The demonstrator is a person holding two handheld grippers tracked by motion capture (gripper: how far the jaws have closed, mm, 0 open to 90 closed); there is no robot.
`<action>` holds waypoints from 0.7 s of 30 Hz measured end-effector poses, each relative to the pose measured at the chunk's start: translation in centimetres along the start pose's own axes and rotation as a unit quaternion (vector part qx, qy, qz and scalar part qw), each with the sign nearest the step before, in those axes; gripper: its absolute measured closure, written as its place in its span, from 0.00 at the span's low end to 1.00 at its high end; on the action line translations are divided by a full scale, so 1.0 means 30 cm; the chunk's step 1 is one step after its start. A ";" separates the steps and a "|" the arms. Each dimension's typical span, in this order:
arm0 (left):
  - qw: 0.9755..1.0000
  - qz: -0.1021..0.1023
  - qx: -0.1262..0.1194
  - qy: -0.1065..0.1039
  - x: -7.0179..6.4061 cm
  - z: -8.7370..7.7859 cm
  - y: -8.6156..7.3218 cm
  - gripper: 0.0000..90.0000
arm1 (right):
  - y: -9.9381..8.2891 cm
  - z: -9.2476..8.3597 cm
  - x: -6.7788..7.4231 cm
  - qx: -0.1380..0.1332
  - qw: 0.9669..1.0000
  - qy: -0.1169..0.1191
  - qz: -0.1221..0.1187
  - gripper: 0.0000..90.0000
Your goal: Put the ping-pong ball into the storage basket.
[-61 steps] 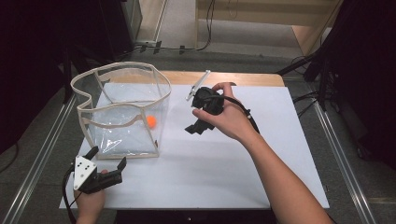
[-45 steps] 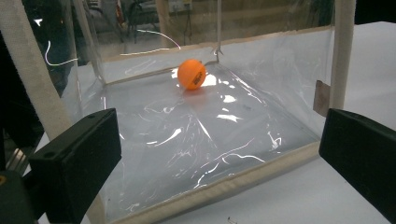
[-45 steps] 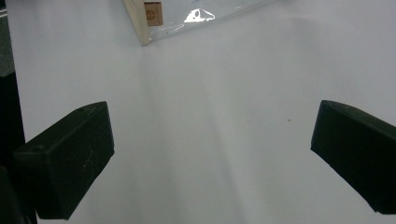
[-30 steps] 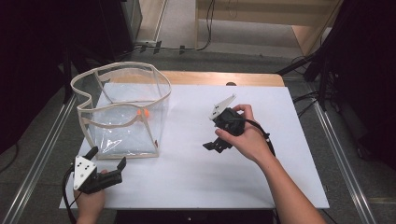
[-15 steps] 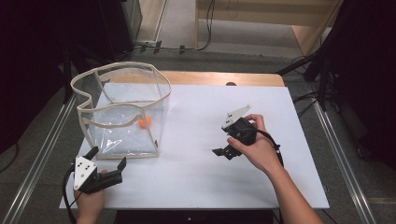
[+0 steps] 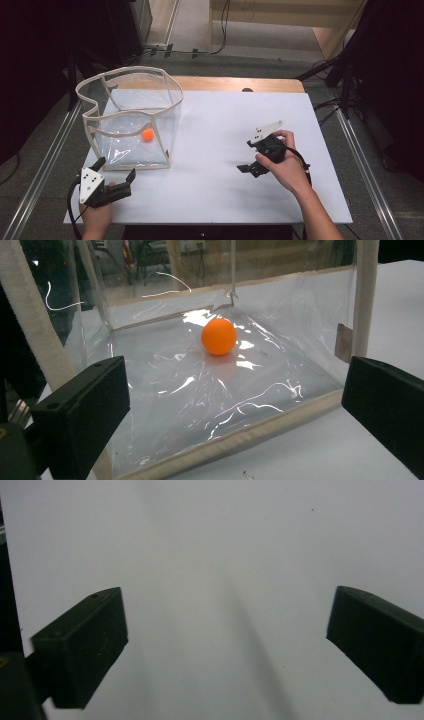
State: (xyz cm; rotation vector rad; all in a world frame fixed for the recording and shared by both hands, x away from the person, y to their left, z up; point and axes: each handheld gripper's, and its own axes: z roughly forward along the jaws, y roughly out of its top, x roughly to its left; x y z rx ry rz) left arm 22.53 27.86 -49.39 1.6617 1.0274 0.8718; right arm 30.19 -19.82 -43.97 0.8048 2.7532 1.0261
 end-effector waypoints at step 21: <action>1.000 0.000 0.000 0.002 0.000 0.000 0.000 0.00 | -0.211 -0.078 -0.020 -0.054 0.997 -0.030 0.047 0.00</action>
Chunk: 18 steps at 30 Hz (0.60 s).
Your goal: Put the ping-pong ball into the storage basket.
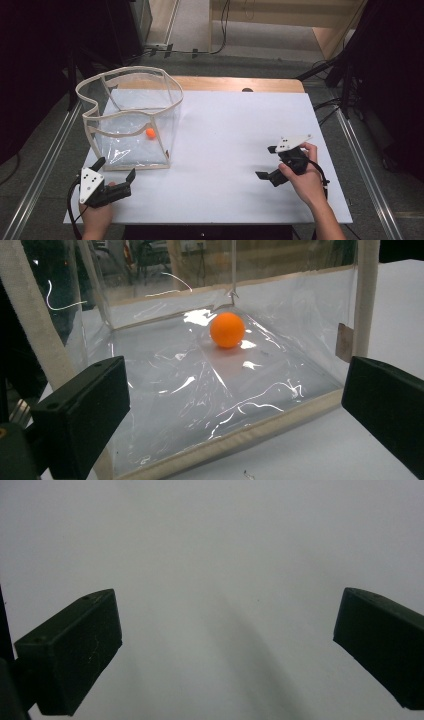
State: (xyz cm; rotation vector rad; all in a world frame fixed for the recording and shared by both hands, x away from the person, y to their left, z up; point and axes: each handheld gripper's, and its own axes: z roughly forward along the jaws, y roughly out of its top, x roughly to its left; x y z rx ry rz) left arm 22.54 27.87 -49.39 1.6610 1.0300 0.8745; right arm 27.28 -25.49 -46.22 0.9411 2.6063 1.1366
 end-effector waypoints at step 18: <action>1.000 -0.001 0.000 0.001 0.001 -0.002 0.000 0.00 | -0.167 -0.087 -0.043 -0.042 0.998 -0.026 0.044 0.00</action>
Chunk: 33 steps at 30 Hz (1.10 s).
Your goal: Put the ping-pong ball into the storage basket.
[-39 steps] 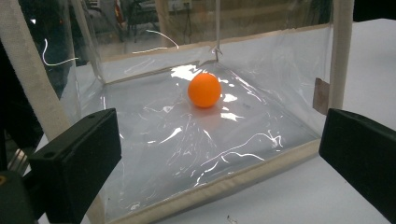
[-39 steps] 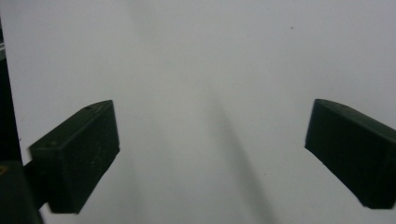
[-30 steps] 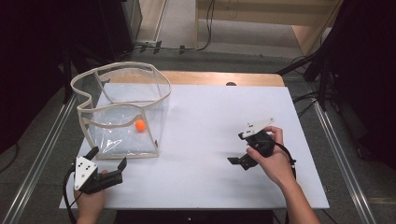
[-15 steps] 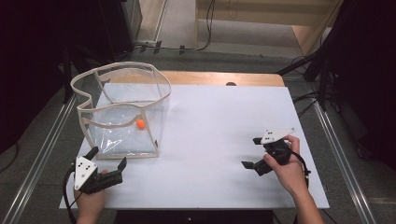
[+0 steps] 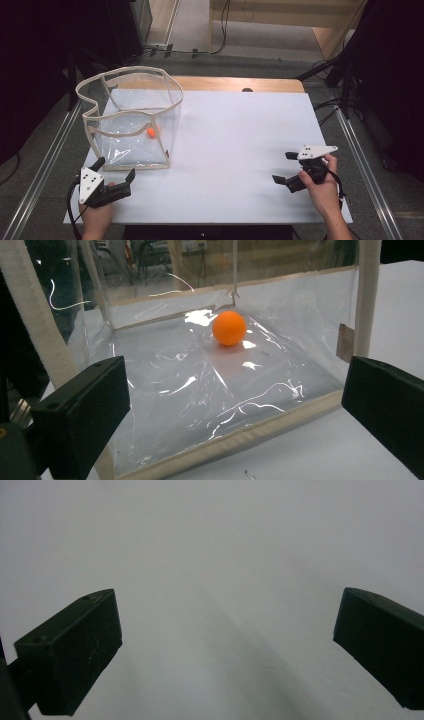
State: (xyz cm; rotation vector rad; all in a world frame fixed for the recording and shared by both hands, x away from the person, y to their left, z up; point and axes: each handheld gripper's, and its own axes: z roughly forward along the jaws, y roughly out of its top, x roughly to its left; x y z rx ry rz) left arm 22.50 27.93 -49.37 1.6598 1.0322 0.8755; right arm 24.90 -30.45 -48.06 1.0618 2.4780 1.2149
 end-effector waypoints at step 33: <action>1.000 -0.011 -0.006 0.000 0.012 -0.007 0.002 0.00 | -0.252 -0.195 -0.087 -0.105 0.990 -0.050 0.075 0.00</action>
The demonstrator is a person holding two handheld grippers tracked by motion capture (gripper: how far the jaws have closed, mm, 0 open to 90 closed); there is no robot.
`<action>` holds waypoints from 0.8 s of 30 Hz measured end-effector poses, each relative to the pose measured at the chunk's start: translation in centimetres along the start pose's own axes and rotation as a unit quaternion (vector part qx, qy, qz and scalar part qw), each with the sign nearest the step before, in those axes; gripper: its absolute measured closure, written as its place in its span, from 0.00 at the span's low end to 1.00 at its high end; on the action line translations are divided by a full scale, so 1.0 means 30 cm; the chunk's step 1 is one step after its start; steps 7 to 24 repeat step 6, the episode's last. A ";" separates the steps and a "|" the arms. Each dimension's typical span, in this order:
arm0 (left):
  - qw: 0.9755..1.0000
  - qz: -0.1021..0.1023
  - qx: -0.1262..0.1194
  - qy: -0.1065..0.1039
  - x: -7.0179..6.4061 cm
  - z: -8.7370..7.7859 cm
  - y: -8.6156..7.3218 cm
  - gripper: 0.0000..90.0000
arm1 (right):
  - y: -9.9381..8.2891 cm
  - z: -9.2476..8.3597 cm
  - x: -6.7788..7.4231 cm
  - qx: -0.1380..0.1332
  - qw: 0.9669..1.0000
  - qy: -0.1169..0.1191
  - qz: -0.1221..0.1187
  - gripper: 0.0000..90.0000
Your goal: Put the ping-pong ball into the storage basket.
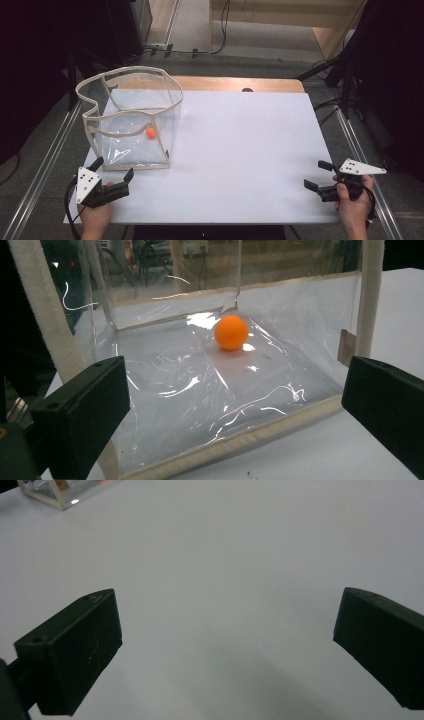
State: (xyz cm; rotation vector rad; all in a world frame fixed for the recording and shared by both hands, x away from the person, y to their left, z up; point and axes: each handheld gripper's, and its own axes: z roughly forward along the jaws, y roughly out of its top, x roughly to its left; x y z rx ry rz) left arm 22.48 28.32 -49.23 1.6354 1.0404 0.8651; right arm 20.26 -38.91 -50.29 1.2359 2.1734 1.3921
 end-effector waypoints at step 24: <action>1.000 0.001 0.002 0.000 0.000 0.001 0.000 0.00 | -0.011 -0.024 -0.017 -0.025 1.000 -0.005 0.015 0.00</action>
